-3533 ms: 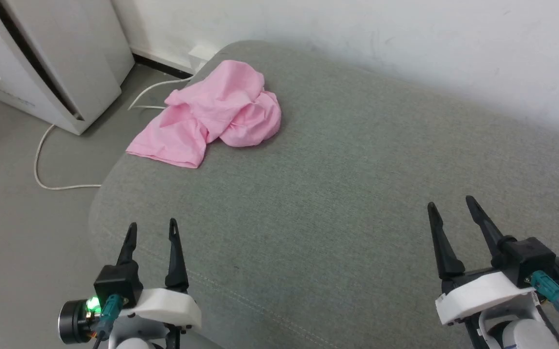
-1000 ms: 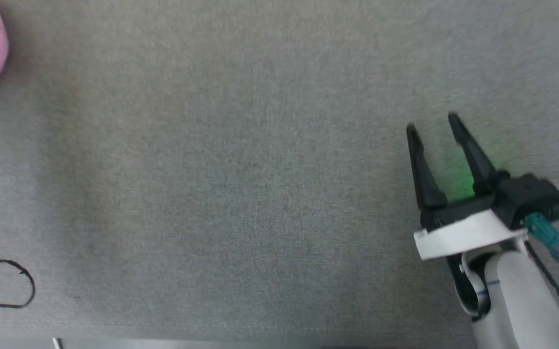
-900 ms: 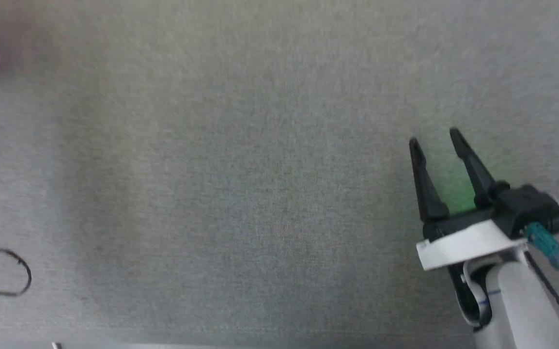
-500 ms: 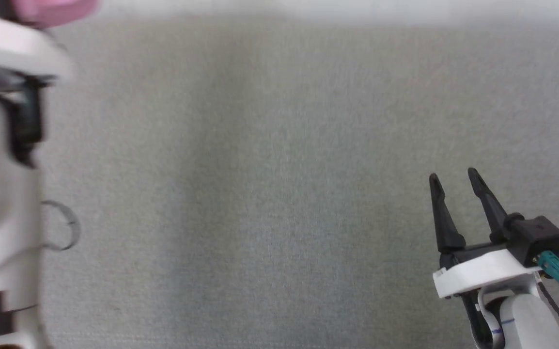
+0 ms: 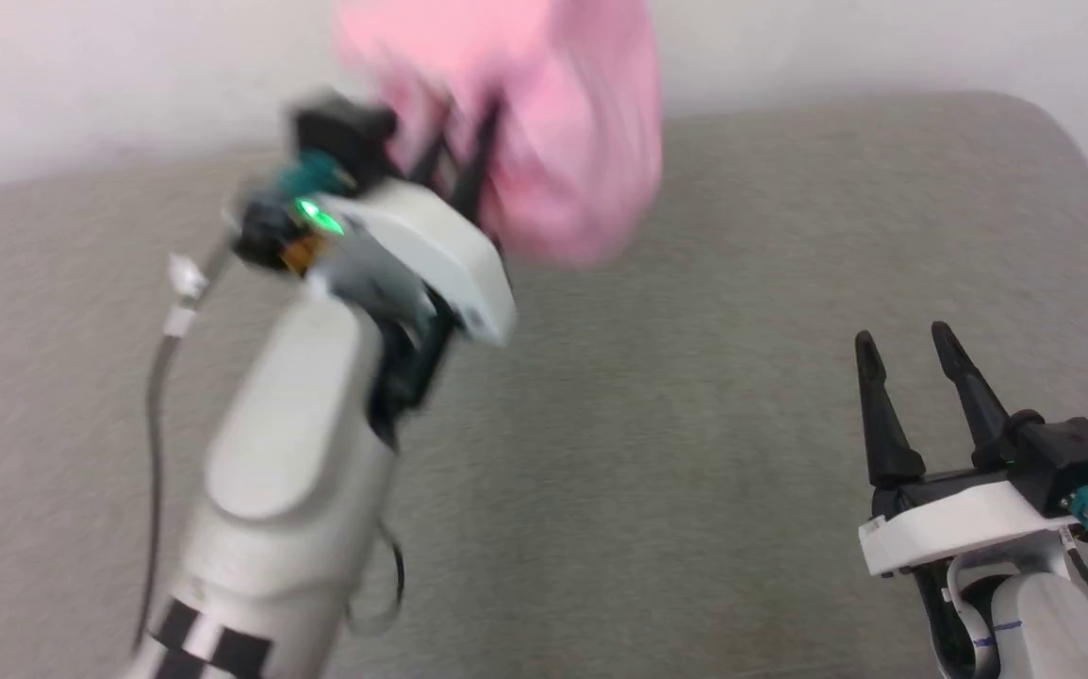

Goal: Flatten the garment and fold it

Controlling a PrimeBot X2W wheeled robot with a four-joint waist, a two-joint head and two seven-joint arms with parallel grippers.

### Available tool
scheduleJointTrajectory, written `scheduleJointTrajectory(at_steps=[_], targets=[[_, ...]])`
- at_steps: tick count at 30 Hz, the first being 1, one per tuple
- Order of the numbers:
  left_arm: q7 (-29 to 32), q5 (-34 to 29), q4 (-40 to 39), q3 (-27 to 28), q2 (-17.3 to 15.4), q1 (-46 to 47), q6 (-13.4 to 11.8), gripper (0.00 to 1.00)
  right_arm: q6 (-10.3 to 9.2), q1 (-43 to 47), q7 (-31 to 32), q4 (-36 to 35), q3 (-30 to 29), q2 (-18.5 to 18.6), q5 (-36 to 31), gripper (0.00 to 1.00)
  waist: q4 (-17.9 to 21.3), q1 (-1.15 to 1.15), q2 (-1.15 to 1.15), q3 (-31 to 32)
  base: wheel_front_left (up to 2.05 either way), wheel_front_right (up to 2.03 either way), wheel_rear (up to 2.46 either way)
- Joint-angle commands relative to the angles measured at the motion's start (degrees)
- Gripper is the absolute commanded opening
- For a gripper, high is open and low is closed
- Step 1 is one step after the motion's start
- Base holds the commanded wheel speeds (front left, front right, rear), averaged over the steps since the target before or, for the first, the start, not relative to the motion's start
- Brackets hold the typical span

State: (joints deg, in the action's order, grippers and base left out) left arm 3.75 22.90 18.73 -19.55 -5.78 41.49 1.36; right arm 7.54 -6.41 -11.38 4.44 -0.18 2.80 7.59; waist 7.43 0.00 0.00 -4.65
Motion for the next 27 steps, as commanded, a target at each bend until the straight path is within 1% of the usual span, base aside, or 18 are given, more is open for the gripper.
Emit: scheduleJointTrajectory(at_steps=[1,6,10,13,14,15,16,17,19,22,24,27], targets=[[1.9,1.3,1.9,-1.1,0.6,-2.0,0.7,0.00,-0.05,0.4,0.1,-0.3,-0.1,0.1,0.3,1.00,6.2,0.00,0.00,-0.9,0.00,0.00,0.00],[11.8,5.0,10.4,-6.2,2.1,-5.4,2.2,0.00,-0.05,0.4,0.2,-0.4,0.2,0.1,0.6,1.00,8.7,0.00,0.00,-1.8,0.00,0.00,0.00],[19.7,5.7,16.8,-10.4,2.4,-6.8,3.1,0.00,-0.05,0.4,0.1,-0.3,0.2,0.1,0.9,1.00,9.1,0.00,0.00,-2.5,0.00,0.00,0.00],[23.7,5.8,20.3,-12.6,2.5,-7.1,3.7,0.00,-0.05,0.3,0.1,-0.1,0.9,0.1,1.3,1.00,8.8,0.00,0.00,-2.9,0.00,0.00,0.00],[24.8,5.7,21.3,-13.1,2.4,-7.1,3.8,0.24,-0.05,0.2,0.1,0.0,1.1,0.1,1.5,1.00,8.7,0.00,0.00,-3.0,0.00,0.00,0.00],[25.5,5.7,22.0,-13.4,2.4,-7.1,3.9,0.67,-0.05,0.1,0.1,0.1,1.3,0.1,1.5,1.00,8.4,0.00,0.00,-3.1,0.00,0.00,0.00],[25.5,5.7,22.0,-13.4,2.4,-7.1,3.9,0.67,-0.05,0.1,0.1,0.1,1.3,0.1,1.5,1.00,8.4,0.00,0.00,-3.1,0.00,0.00,0.00],[26.0,5.8,22.4,-13.6,2.4,-7.0,4.0,1.00,-0.05,0.0,0.1,0.2,1.2,0.1,1.5,1.00,8.1,0.00,0.00,-3.1,0.00,0.00,0.00],[25.3,6.1,22.1,-13.5,2.4,-6.7,4.0,1.00,-0.05,0.0,0.0,0.3,1.1,0.1,1.5,1.00,7.1,0.00,0.00,-3.2,0.00,0.00,0.00],[19.7,6.0,19.8,-11.9,2.0,-6.1,2.9,1.00,-0.05,0.0,0.1,0.3,1.2,0.1,1.2,1.00,5.5,0.00,0.00,-3.1,0.00,0.00,0.00],[13.8,5.6,17.3,-10.2,1.5,-6.1,1.7,1.00,-0.05,-0.1,0.1,0.1,1.3,0.1,1.1,1.00,4.5,0.00,0.00,-3.0,0.00,0.00,0.00],[2.1,4.9,12.4,-7.0,0.7,-7.2,-0.7,1.00,-0.05,-0.2,0.2,-0.2,1.4,0.1,0.9,1.00,2.8,0.00,0.00,-2.8,0.00,0.00,0.00]])
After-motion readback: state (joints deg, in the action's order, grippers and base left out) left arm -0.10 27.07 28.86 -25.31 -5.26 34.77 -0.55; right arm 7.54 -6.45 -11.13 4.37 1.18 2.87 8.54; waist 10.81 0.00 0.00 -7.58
